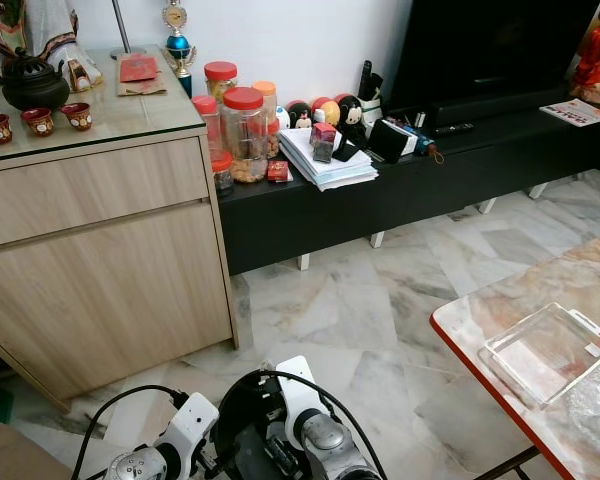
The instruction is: Picking trash to rubbish bin
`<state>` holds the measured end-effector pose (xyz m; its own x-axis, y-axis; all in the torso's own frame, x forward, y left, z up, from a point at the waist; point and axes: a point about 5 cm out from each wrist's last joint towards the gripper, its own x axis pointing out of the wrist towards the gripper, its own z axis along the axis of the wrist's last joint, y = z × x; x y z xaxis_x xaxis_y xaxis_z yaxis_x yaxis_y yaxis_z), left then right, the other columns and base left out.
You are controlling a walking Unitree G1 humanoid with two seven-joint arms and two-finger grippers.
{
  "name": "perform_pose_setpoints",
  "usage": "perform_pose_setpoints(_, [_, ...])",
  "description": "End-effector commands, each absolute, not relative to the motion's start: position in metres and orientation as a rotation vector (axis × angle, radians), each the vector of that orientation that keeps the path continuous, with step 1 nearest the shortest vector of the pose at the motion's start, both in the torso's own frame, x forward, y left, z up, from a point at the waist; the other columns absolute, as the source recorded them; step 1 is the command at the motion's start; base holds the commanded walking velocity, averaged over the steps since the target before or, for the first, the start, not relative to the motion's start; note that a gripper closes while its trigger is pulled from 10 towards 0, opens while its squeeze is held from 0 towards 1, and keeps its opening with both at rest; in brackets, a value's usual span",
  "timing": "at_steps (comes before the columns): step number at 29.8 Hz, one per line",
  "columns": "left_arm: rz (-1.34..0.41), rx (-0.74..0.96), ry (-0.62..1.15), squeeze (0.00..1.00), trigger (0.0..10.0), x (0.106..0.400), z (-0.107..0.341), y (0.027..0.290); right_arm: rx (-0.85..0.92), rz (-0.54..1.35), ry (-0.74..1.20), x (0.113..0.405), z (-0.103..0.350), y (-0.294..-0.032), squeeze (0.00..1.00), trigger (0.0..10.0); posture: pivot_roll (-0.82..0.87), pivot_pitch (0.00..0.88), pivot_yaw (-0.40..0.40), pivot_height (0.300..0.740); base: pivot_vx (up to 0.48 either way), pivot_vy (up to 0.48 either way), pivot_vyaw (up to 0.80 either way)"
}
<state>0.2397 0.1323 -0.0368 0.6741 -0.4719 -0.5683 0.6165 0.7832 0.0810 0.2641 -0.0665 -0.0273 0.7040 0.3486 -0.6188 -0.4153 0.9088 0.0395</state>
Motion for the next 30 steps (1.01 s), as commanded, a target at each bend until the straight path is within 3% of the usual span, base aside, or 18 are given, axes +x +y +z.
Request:
perform_pose_setpoints(1, [-0.630, 0.273, 0.579, 0.00, 10.0, 0.236, -0.040, 0.133, -0.096, 0.417, 0.667, 0.266, -0.027, -0.068, 1.00, 10.0, 0.24, 0.084, -0.068, 0.740, 0.000, 0.000, 0.00])
perform_pose_setpoints(23, [-0.630, 0.279, 0.587, 0.00, 10.0, 0.233, -0.042, 0.133, -0.076, 0.464, 0.629, 0.268, -0.021, -0.058, 1.00, 10.0, 0.24, 0.079, -0.072, 0.740, 0.000, 0.000, 0.00])
perform_pose_setpoints(24, [-0.629, 0.279, 0.588, 0.00, 10.0, 0.233, -0.042, 0.133, -0.093, 0.491, 0.631, 0.266, -0.022, -0.055, 0.86, 10.0, 0.24, 0.079, -0.072, 0.740, 0.000, 0.000, 0.00])
perform_pose_setpoints(25, [-0.629, 0.278, 0.588, 0.00, 10.0, 0.233, -0.042, 0.133, -0.099, 0.496, 0.632, 0.265, -0.022, -0.055, 0.00, 10.0, 0.24, 0.076, -0.075, 0.740, 0.000, 0.000, 0.00])
perform_pose_setpoints(30, [-0.627, 0.275, 0.588, 0.00, 10.0, 0.232, -0.042, 0.132, -0.093, 0.489, 0.635, 0.264, -0.023, -0.056, 0.00, 10.0, 0.24, 0.073, -0.078, 0.740, 0.000, 0.000, 0.00])
